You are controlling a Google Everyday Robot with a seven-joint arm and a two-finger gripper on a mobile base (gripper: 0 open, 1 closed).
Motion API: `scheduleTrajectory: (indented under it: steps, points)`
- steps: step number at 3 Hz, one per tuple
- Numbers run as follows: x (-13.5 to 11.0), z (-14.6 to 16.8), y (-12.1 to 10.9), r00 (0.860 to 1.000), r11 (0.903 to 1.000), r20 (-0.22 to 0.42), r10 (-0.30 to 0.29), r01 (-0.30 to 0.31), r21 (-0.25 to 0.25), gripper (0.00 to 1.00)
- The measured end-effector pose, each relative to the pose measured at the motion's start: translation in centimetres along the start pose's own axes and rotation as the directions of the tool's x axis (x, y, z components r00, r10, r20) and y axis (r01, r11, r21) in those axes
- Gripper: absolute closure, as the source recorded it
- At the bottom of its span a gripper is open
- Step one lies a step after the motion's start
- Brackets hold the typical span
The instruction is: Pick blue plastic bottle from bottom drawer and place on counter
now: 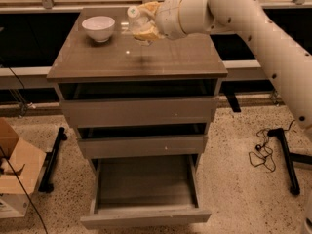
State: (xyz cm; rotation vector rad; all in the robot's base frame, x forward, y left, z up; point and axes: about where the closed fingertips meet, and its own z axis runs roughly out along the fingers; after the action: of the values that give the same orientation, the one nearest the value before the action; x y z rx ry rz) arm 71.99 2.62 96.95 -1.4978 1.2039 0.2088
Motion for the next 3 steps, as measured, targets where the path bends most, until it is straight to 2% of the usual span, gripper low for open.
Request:
scheduleTrajectory:
  steps: [2,3]
  points:
    - [3.9,3.8,-0.9,0.997,0.9966,0.003,0.082,-0.082,0.003,0.35]
    - [3.9,4.2,-0.8,0.996,0.9964,0.005,0.085,-0.085,-0.001,0.10]
